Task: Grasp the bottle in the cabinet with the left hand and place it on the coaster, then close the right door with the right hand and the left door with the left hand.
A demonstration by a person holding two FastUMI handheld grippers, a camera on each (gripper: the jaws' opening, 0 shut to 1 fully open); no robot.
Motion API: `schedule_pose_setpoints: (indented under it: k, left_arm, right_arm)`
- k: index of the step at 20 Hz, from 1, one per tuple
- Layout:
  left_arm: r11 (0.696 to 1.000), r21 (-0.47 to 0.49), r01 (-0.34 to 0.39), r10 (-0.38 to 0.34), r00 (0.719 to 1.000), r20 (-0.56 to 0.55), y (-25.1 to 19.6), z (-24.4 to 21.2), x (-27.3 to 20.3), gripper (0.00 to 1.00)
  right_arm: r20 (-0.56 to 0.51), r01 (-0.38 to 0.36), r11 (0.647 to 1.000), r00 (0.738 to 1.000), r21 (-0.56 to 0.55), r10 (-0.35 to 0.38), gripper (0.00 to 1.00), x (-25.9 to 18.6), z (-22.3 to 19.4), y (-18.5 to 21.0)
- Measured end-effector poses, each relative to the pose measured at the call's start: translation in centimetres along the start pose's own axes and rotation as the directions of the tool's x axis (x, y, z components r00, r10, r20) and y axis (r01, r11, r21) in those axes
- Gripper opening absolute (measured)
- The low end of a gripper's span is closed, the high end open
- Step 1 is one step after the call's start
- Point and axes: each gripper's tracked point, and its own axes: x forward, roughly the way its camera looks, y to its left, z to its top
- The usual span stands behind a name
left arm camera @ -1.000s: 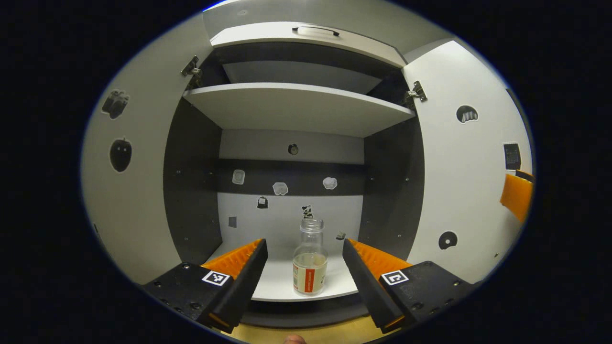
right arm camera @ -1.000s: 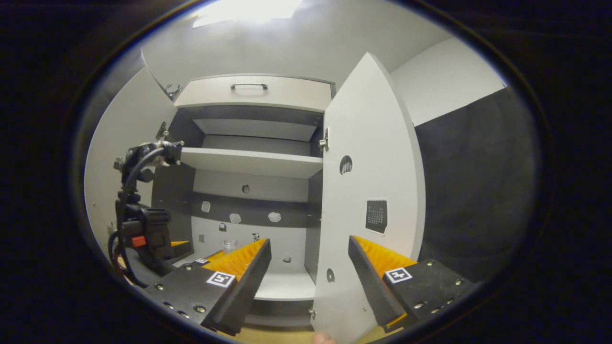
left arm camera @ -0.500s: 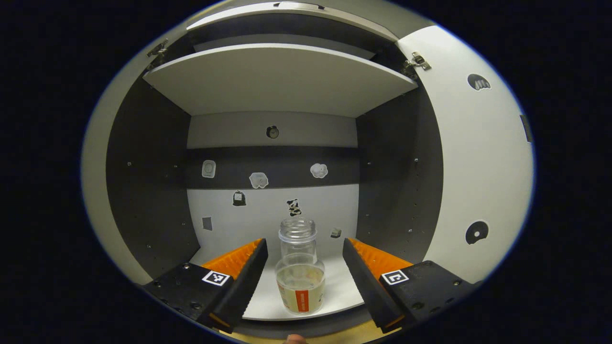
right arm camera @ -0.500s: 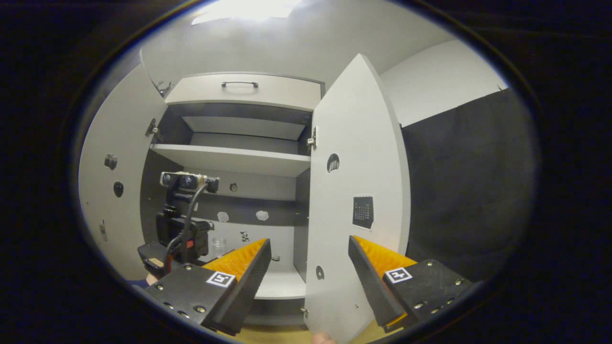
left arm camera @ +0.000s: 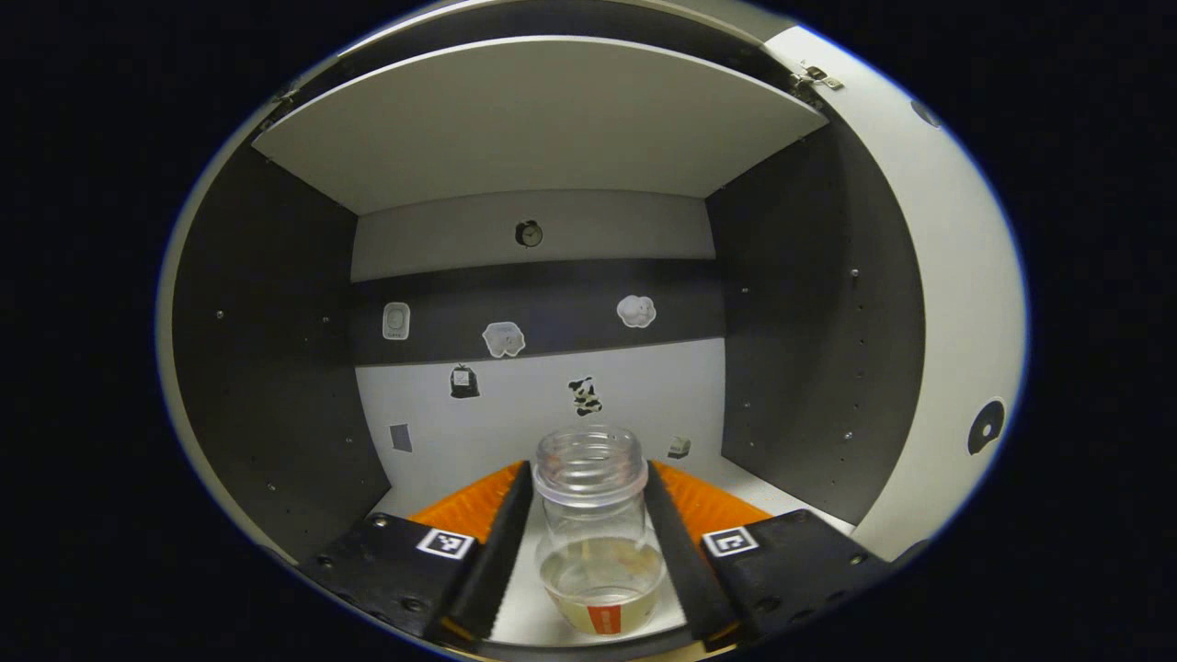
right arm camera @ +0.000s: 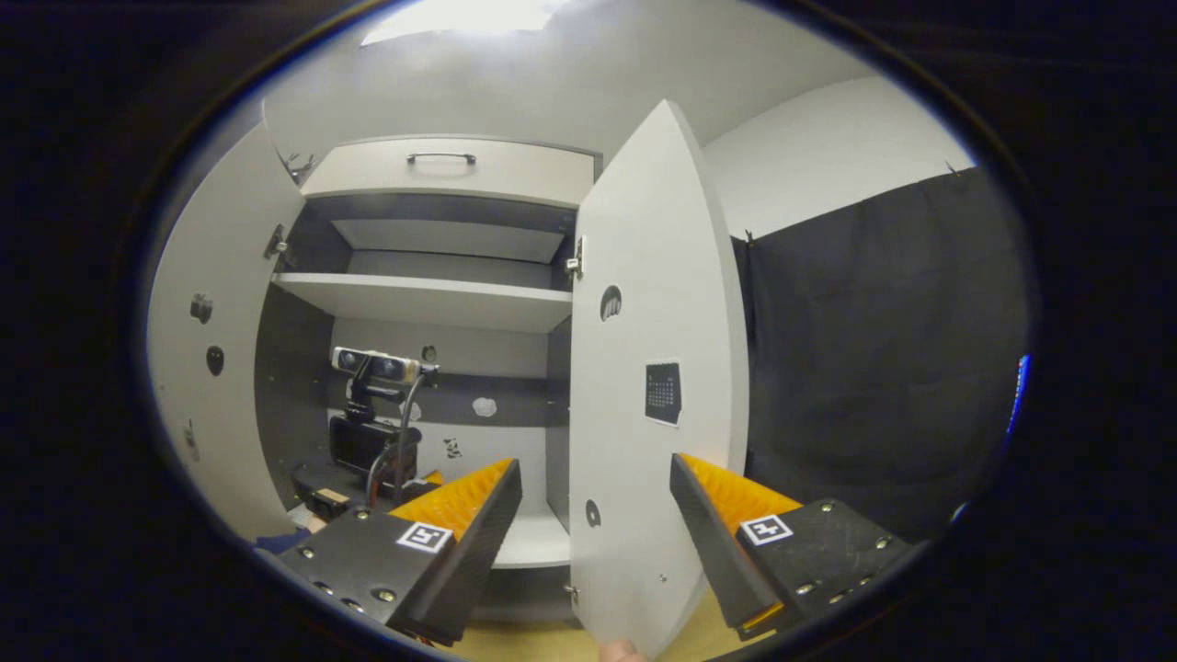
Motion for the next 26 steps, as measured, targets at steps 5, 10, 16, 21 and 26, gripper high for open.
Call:
schedule_pose_setpoints:
  k: [5,10,16,21,26]
  left_arm:
    - [1.0,0.011,0.027,-0.027,1.0,-0.001,-0.5,0.4,0.5,0.5]
    - [0.998,0.007,0.055,-0.056,0.998,0.008,-1.5,1.1,-1.2,0.48]
    - [0.995,0.014,0.101,-0.102,0.994,0.046,-3.9,2.9,-5.7,0.51]
    - [0.992,0.009,0.129,-0.129,0.99,0.049,-5.6,2.8,-9.2,0.48]
    - [0.99,0.008,0.139,-0.139,0.99,0.032,-6.3,1.3,-11.9,0.46]
  right_arm:
    - [0.019,-0.006,0.999,1.0,0.036,0.005,0.95,-0.5,0.8,-0.4]
    - [0.031,0.002,0.998,1.0,0.066,-0.004,0.93,-2.1,1.3,-1.4]
    - [0.027,0.008,0.997,1.0,0.075,-0.01,0.96,-4.6,1.6,-3.4]
    - [0.015,-0.002,0.997,1.0,0.077,0.001,0.96,-6.1,1.6,-4.4]
    - [0.004,-0.023,0.997,1.0,0.073,0.023,0.96,-7.0,1.7,-4.7]
